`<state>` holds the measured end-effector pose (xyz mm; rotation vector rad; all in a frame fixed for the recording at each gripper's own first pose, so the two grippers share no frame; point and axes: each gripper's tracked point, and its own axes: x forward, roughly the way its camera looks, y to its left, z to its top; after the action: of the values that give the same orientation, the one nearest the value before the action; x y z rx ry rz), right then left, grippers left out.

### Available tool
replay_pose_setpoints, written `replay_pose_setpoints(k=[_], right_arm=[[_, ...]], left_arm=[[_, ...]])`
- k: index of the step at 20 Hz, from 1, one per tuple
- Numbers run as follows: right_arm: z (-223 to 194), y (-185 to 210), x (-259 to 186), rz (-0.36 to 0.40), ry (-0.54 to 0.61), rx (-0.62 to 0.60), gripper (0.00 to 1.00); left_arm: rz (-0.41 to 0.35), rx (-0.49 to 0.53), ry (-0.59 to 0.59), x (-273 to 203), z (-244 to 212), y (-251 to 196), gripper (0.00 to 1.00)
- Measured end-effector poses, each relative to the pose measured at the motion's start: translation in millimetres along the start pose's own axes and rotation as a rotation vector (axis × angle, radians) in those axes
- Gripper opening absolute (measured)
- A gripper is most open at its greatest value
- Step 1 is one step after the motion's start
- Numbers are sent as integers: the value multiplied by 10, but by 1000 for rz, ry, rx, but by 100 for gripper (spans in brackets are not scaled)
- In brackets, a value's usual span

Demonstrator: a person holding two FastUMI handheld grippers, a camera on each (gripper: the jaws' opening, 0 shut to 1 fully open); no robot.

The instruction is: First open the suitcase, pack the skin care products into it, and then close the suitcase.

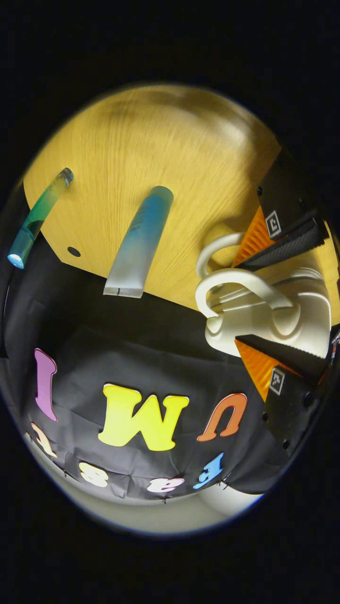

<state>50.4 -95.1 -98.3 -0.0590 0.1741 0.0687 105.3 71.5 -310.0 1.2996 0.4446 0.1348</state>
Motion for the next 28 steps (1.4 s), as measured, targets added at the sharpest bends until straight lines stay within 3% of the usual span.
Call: replay_pose_setpoints(k=[1,5,7,10,12,19,24,28], right_arm=[[2,19,9,16,-3,2,80],[95,142,-16,32,-24,-33,80],[138,253,-45,25,-32,-42,80],[201,444,-80,12,-47,-54,79],[215,569,-118,4,-49,-47,79],[257,933,-241,-36,-52,-39,80],[185,1332,-327,-22,-26,-59,80],[287,1610,-382,-17,-44,-87,80]], left_arm=[[-15,11,18,29,-29,-24,70],[-39,74,55,130,-95,-52,40],[-59,127,51,142,-74,-50,28],[-61,118,24,109,-44,9,19],[-55,108,12,84,-42,53,8],[-128,-21,-57,123,-8,414,5],[-123,-154,-88,61,-95,984,5],[-146,-333,-112,17,-305,1481,5]])
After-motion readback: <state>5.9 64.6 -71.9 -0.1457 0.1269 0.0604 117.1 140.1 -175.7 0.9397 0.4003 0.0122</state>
